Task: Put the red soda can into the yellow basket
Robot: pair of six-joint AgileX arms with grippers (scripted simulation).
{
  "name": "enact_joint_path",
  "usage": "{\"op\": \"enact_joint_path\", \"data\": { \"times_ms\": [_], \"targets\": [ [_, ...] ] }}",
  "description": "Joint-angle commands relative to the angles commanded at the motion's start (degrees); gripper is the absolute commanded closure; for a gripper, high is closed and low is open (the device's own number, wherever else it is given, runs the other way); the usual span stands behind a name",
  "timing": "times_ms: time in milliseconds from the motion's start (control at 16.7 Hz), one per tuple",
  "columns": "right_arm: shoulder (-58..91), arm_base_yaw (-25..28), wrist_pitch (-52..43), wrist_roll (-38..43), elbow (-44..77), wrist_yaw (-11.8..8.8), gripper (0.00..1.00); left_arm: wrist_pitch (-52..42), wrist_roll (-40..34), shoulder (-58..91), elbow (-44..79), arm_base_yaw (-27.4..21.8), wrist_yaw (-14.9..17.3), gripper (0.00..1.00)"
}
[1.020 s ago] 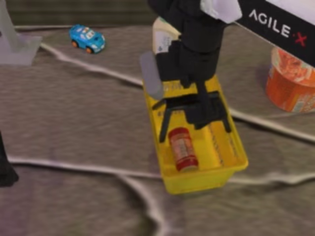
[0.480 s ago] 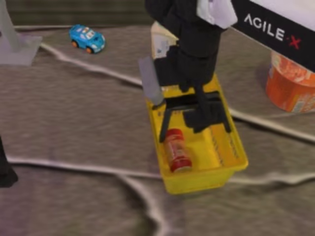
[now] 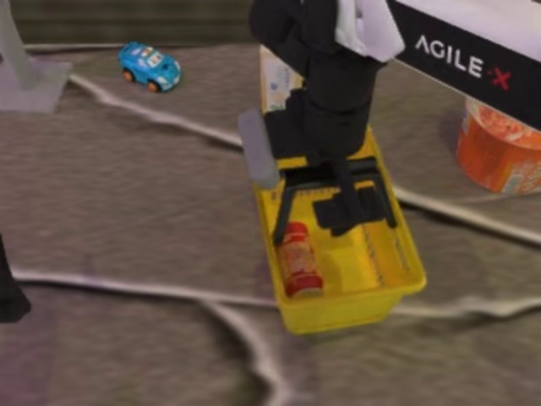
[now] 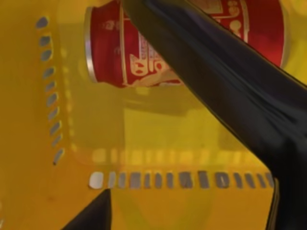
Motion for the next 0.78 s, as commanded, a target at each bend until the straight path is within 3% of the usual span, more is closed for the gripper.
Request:
{"op": "enact_joint_path", "data": {
  "times_ms": [720, 780],
  "targets": [
    [0.0, 0.0, 0.0, 0.0, 0.0, 0.0, 0.98, 0.0, 0.0, 0.0, 0.0, 0.0, 0.0, 0.00],
    [0.0, 0.0, 0.0, 0.0, 0.0, 0.0, 1.00, 0.0, 0.0, 0.0, 0.0, 0.0, 0.0, 0.00]
  ]
}}
